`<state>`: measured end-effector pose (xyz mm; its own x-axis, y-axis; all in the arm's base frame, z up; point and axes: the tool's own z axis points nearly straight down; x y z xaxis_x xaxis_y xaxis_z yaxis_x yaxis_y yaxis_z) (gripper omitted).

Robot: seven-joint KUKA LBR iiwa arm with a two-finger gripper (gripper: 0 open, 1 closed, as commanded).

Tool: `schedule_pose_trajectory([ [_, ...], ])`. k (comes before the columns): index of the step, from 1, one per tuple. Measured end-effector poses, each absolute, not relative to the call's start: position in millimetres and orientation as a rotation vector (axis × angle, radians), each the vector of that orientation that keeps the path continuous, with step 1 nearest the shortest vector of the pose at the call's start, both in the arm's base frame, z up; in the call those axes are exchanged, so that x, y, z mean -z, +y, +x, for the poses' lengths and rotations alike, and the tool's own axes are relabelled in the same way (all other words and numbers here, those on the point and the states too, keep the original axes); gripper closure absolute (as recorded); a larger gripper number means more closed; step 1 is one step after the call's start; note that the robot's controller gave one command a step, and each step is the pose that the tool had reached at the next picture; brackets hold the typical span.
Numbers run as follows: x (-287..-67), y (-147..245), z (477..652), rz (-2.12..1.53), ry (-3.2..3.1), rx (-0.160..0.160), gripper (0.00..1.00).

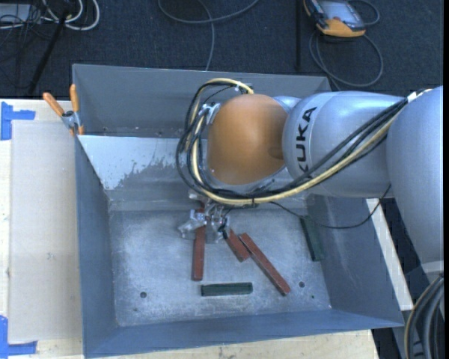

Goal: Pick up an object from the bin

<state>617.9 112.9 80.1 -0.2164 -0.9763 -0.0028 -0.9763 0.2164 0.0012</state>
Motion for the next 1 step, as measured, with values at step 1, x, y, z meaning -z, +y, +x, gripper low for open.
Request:
schedule_pose_trajectory([
  [1,-221.5,143.1,602.1,-1.897,2.492,0.003,1.0],
])
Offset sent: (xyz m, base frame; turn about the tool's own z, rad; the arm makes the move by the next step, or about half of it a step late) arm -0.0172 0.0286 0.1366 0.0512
